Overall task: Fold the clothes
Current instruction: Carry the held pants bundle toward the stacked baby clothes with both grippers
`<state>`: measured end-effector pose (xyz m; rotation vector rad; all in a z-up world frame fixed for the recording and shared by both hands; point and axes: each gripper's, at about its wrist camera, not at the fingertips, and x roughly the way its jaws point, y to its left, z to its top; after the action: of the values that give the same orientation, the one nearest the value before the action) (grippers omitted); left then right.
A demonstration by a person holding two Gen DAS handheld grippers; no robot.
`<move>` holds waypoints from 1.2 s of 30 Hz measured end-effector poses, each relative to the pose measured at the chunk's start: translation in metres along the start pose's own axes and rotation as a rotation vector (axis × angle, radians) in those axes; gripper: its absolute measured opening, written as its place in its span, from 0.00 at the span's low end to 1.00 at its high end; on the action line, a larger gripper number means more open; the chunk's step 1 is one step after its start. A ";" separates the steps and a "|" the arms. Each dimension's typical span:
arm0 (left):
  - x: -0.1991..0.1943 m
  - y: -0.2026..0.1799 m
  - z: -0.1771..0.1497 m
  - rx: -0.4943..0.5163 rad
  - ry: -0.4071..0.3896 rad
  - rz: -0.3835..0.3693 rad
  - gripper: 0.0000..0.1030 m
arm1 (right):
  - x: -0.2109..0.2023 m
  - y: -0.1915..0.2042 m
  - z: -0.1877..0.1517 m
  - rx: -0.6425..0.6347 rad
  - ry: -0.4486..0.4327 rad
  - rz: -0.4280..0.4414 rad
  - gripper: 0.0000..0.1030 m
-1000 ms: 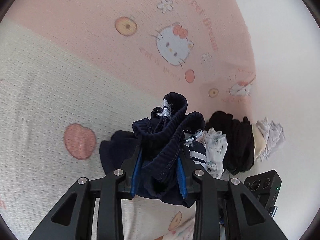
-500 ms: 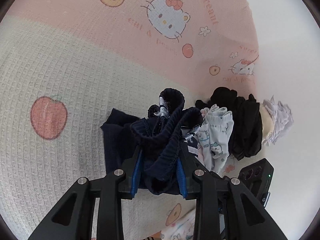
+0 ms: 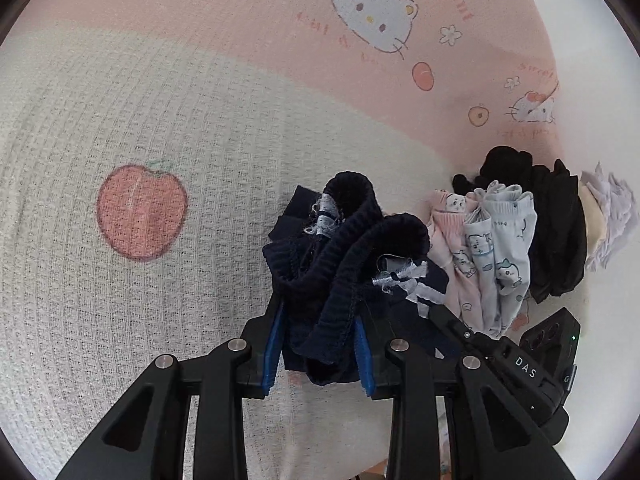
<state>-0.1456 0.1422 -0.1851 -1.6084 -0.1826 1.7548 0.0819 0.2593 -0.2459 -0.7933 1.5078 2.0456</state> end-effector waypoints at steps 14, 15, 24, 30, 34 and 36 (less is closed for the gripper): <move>-0.032 -0.003 0.005 -0.017 -0.016 -0.053 0.75 | -0.021 -0.008 -0.012 0.163 0.026 0.182 0.59; -0.031 -0.005 0.007 0.005 -0.002 -0.061 0.76 | -0.020 -0.009 -0.013 0.167 0.030 0.191 0.59; -0.006 -0.035 0.020 0.187 0.077 0.022 0.76 | -0.009 -0.003 -0.007 0.141 0.050 0.207 0.61; 0.001 -0.042 0.025 0.261 0.123 0.105 0.76 | -0.003 0.006 -0.001 0.065 0.045 0.192 0.63; -0.009 -0.041 0.029 0.247 0.112 0.075 0.76 | -0.002 0.012 0.002 0.015 0.038 0.185 0.68; -0.006 -0.044 0.035 0.258 0.116 0.073 0.76 | -0.001 0.016 0.003 -0.009 0.034 0.169 0.68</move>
<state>-0.1596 0.1826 -0.1484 -1.5372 0.1544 1.6578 0.0715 0.2573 -0.2337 -0.7294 1.6355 2.1711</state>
